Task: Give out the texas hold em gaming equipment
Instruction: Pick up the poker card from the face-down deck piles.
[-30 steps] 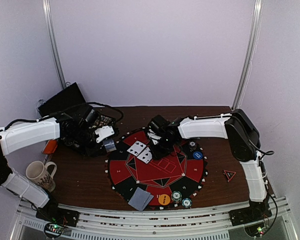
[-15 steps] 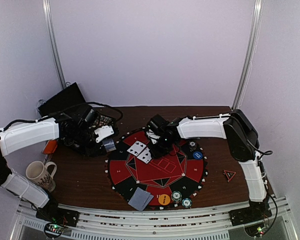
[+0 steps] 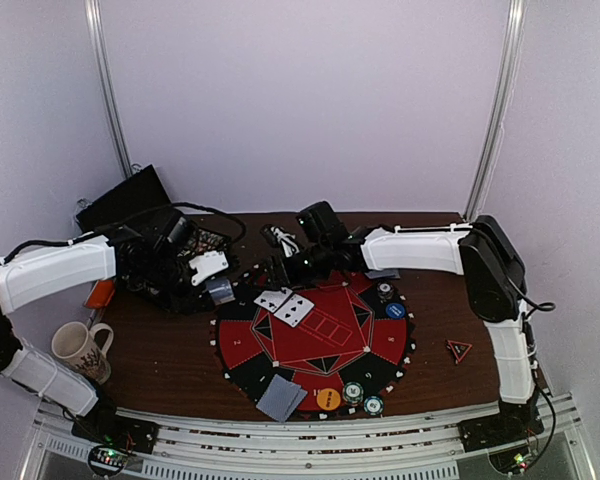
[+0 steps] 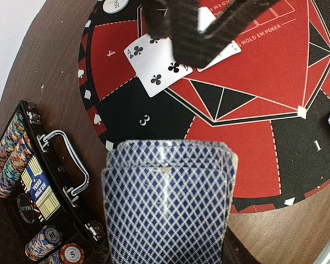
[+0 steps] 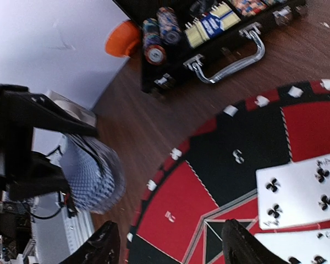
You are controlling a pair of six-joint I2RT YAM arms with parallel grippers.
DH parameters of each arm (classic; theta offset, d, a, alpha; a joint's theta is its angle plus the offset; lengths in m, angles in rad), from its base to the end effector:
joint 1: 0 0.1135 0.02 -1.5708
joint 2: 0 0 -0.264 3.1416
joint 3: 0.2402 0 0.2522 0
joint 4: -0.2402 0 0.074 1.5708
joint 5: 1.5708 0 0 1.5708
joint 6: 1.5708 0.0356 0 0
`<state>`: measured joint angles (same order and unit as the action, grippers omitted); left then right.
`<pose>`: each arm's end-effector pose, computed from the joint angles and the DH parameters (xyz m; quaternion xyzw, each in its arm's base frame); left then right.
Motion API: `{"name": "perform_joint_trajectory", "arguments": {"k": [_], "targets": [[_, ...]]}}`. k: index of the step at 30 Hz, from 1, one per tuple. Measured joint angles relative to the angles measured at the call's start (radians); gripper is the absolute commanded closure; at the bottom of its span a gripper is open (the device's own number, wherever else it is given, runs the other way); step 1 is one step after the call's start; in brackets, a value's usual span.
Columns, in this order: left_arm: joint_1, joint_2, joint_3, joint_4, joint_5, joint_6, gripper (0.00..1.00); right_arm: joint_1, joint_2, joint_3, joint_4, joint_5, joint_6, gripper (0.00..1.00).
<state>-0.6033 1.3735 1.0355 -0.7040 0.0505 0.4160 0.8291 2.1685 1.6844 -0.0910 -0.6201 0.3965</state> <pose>0.2250 -0.1572 0.2532 0.4765 0.8391 -0.0487 0.2578 0.3223 0.3824 0.2148 -0.3219 0.7860 0.4809 0.2178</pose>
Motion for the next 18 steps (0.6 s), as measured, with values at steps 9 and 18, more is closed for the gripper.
{"name": "perform_joint_trajectory", "arguments": {"k": [9, 18], "targets": [[0.000, -0.033, 0.000, 0.000, 0.025, 0.027, 0.52, 0.012, 0.087, 0.100, 0.235, -0.183, 0.134, 0.26], [0.000, -0.032, 0.000, 0.002, 0.037, 0.034, 0.52, 0.034, 0.211, 0.228, 0.208, -0.221, 0.145, 0.26]]}}
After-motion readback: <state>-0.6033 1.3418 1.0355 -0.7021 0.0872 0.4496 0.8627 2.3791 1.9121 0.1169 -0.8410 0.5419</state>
